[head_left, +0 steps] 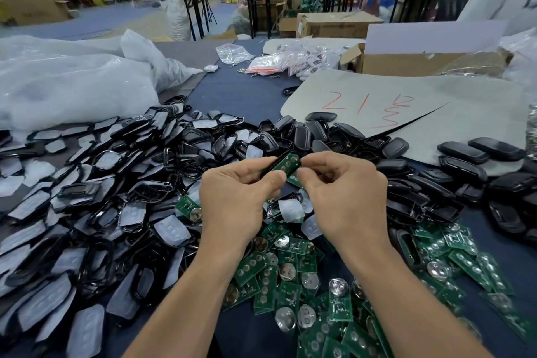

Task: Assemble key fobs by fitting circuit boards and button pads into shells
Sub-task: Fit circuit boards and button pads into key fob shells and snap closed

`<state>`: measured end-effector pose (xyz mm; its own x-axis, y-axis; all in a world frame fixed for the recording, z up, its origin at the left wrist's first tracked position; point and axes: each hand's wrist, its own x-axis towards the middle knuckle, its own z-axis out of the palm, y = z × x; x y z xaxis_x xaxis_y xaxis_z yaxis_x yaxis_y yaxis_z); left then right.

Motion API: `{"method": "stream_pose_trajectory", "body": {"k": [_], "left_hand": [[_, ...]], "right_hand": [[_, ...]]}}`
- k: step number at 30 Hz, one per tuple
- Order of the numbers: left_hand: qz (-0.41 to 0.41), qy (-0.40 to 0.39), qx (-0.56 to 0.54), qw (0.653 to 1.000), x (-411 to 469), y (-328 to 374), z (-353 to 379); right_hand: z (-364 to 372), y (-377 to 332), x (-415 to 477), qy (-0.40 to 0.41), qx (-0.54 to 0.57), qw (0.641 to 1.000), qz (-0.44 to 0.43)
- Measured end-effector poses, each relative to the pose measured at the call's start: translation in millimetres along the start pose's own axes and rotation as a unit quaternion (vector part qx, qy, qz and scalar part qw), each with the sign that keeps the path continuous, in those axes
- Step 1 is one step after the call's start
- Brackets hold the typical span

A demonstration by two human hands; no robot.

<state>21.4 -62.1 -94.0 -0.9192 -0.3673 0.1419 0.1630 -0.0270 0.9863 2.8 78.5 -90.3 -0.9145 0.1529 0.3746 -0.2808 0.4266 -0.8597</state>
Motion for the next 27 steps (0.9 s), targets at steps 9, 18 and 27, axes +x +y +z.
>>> {"method": "stream_pose_trajectory", "body": {"k": [9,18,27], "left_hand": [[0.01,0.009,0.008,1.0,-0.7,-3.1,-0.1],[-0.043,-0.028,-0.036,0.998,0.2,0.6,0.6],[0.059,-0.164,0.238,0.956,5.9,3.8,-13.8]], "right_hand": [[0.0,-2.5,0.2,0.007,0.02,1.0,0.023],[3.4,1.8,2.3,-0.04,0.105,0.991,0.077],[-7.5,9.2,8.8,-0.163,0.098,0.981,0.045]]}}
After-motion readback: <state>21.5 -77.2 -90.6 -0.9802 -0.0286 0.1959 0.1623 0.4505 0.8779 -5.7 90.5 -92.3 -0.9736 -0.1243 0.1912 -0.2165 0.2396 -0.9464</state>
